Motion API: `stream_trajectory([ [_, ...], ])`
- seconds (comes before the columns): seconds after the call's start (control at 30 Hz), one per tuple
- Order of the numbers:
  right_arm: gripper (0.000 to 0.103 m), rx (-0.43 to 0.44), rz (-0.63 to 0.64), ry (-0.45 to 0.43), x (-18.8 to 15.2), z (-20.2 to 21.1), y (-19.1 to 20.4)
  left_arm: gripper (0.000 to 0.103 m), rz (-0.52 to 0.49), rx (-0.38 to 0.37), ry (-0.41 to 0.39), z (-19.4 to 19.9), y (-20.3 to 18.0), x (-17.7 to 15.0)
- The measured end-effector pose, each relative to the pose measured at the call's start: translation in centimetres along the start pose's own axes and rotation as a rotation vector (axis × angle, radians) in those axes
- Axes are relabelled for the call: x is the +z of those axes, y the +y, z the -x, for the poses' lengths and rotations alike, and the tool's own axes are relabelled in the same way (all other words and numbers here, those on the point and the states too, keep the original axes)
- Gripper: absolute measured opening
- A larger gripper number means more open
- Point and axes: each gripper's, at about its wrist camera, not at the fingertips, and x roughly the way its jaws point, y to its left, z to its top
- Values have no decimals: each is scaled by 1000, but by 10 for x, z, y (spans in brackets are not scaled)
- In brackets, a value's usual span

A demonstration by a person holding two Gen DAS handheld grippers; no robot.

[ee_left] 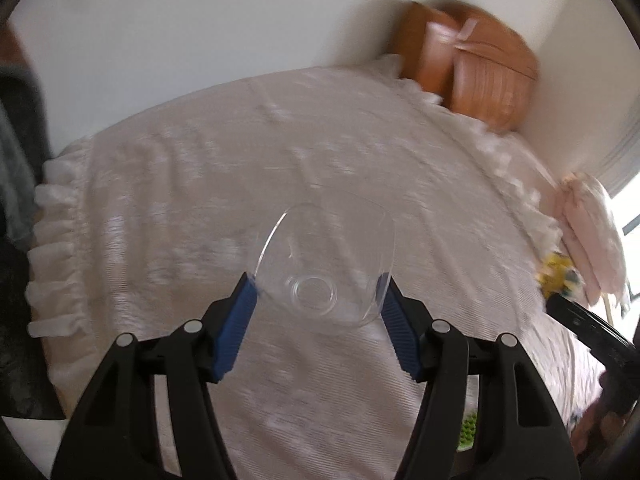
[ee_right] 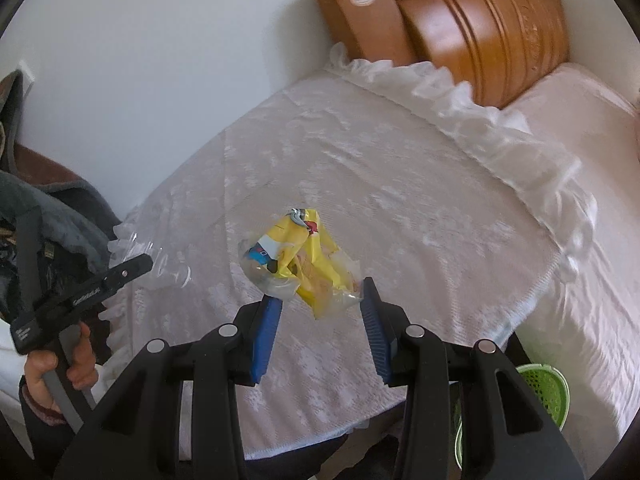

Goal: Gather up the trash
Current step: 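Carry both items to the wastebasket and open both tools to drop them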

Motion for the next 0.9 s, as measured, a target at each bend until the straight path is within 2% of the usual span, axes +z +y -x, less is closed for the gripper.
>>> stream_trajectory([
  [0.13,42,-30,-31,-23,-8,13,-13,60,-110,-86,10,3,-45,-4],
  [0.33,42,-120,-126,-81,-27,49,-43,60,-304,-216,51,-2,-119,-16],
  [0.53,42,-288,-283,-146,-75,102,-87,60,-484,-344,101,-5,-187,-36],
  [0.6,42,-317,-312,-150,-84,109,-96,60,-543,-384,119,-5,-209,-45],
  [0.73,41,-444,-433,-110,-133,114,-145,60,-619,-433,148,-4,-241,-60],
  [0.8,41,-469,-471,-83,-143,108,-163,60,-656,-448,161,-4,-255,-70],
  [0.9,41,-496,-585,24,-179,71,-218,60,-698,-443,183,-7,-268,-84],
])
